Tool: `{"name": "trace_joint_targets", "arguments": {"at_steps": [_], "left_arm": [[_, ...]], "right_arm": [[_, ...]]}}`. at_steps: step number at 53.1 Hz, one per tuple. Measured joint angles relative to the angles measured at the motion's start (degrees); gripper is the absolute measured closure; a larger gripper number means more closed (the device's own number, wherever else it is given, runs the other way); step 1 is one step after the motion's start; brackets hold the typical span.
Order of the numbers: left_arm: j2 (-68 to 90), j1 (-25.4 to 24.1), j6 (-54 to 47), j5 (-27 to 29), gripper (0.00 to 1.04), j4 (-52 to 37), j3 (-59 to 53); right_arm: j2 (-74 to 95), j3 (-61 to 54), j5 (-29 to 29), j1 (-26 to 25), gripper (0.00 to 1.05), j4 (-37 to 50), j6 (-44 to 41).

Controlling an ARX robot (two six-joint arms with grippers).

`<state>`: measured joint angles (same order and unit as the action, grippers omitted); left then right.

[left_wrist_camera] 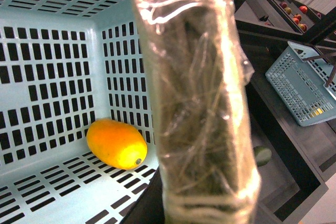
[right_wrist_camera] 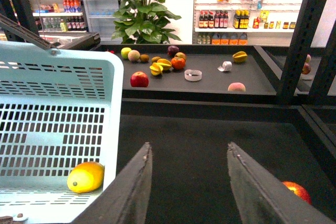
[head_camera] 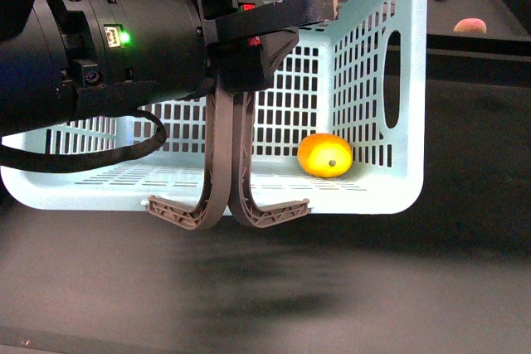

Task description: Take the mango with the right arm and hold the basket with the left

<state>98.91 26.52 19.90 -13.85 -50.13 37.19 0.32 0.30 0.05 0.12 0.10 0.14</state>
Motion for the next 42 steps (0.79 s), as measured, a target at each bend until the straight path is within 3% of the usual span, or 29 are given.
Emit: {"name": "trace_joint_targets", "arguments": {"at_steps": [11,16,20,24,32,42], "left_arm": [[0.0,0.0,0.0,0.0,0.97,0.0,0.0],[0.9,0.5,-5.6,7.5,0.97,1.4,0.7],[2.2,0.4,-9.3,11.1,0.97,4.3,3.9],[3.3,-0.7,-5.4,15.2,0.97,7.8,7.8],[5.0,-3.1,6.6,19.8,0.97,12.7,13.9],[10.2,-7.6,30.4,28.2,0.97,22.3,23.2]], "right_arm": [[0.0,0.0,0.0,0.0,0.18,0.0,0.0],[0.0,0.0,0.0,0.0,0.06,0.0,0.1],[-0.1,0.0,-0.1,0.0,0.08,0.0,0.0],[-0.1,0.0,-0.1,0.0,0.08,0.0,0.0],[-0.1,0.0,-0.1,0.0,0.08,0.0,0.0],[-0.1,0.0,-0.1,0.0,0.08,0.0,0.0]]}}
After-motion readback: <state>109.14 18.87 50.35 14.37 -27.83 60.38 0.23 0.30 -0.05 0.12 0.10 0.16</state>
